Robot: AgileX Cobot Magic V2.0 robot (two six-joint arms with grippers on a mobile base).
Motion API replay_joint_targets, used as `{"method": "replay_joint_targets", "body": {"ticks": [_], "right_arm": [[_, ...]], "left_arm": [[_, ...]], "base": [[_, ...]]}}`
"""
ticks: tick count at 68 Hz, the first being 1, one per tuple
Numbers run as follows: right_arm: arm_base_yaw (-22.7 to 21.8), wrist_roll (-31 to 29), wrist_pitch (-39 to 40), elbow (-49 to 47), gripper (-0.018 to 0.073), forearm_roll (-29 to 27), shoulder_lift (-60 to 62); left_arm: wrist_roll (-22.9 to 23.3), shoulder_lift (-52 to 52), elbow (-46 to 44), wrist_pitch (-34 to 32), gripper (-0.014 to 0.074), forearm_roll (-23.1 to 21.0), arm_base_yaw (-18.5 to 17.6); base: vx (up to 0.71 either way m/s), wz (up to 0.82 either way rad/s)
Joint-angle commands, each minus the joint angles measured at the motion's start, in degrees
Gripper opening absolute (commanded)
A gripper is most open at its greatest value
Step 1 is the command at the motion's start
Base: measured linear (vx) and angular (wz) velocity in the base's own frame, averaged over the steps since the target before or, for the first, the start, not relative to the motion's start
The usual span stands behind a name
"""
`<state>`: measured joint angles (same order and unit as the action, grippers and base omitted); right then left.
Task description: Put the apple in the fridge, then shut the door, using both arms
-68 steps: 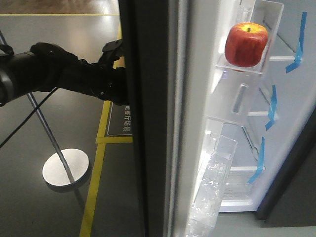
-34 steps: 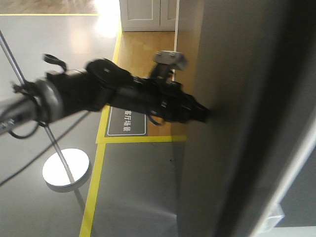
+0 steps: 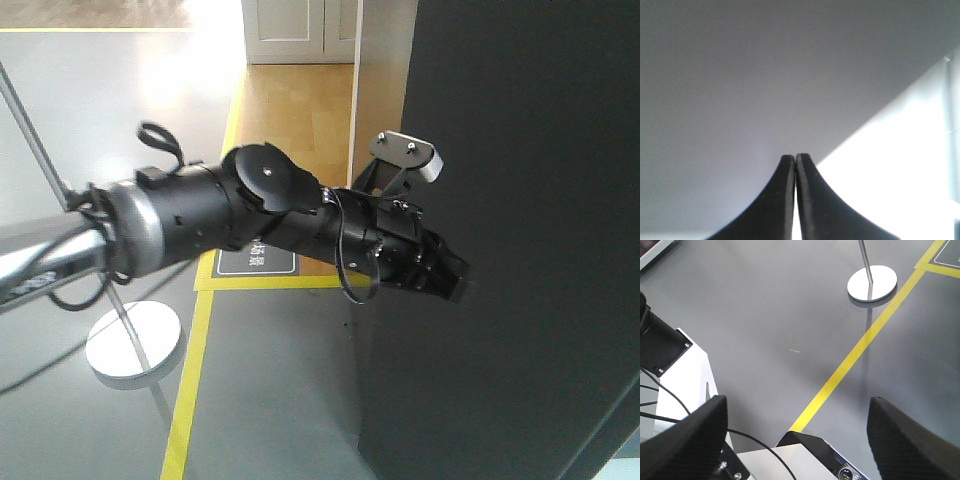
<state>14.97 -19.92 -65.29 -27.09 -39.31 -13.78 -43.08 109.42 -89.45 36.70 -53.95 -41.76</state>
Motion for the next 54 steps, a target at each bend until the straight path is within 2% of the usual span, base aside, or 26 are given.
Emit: {"method": "replay_joint_targets", "body": {"ticks": [1, 7, 13, 19, 25, 31, 36, 54], "right_arm": [[-0.12, -0.57, 2.50, -1.23, 0.0548, -2.37, -0.68], [-0.12, -0.57, 2.50, -1.23, 0.0548, -2.37, -0.68], [-0.12, -0.57, 2.50, -1.23, 0.0548, -2.37, -0.68], [-0.12, -0.57, 2.56, -1.23, 0.0548, -2.32, -0.68], [-0.12, -0.57, 2.56, -1.23, 0.0548, -2.32, -0.68], [-0.12, -0.57, 2.56, -1.23, 0.0548, -2.32, -0.68], [-0.12, -0.57, 2.56, -1.23, 0.0548, -2.32, -0.68], [-0.12, -0.57, 2.75, -1.23, 0.0548, -1.51, -0.68]], "left_arm": [[8.39, -6.69, -1.65, -0.15, -0.0006, 9.13, -0.12], [17.37, -9.79, -1.32, 0.34, -0.0006, 22.32, -0.12], [25.80, -12.58, -1.18, 0.92, -0.0006, 33.08, -0.12], [31.91, -15.61, 1.47, -1.12, -0.0006, 41.37, -0.12], [36.36, -19.96, 6.93, -3.59, -0.0006, 46.74, 0.00], [37.05, -24.35, 12.32, -5.81, -0.0006, 49.26, 0.87], [36.86, -27.83, 16.57, -6.71, -0.0006, 49.51, 2.57], [35.67, -38.37, 26.53, -6.79, -0.0006, 49.29, 12.60]], "base": [[0.00, 0.00], [0.00, 0.00], [0.00, 0.00], [0.00, 0.00], [0.00, 0.00], [0.00, 0.00], [0.00, 0.00], [0.00, 0.00]]}}
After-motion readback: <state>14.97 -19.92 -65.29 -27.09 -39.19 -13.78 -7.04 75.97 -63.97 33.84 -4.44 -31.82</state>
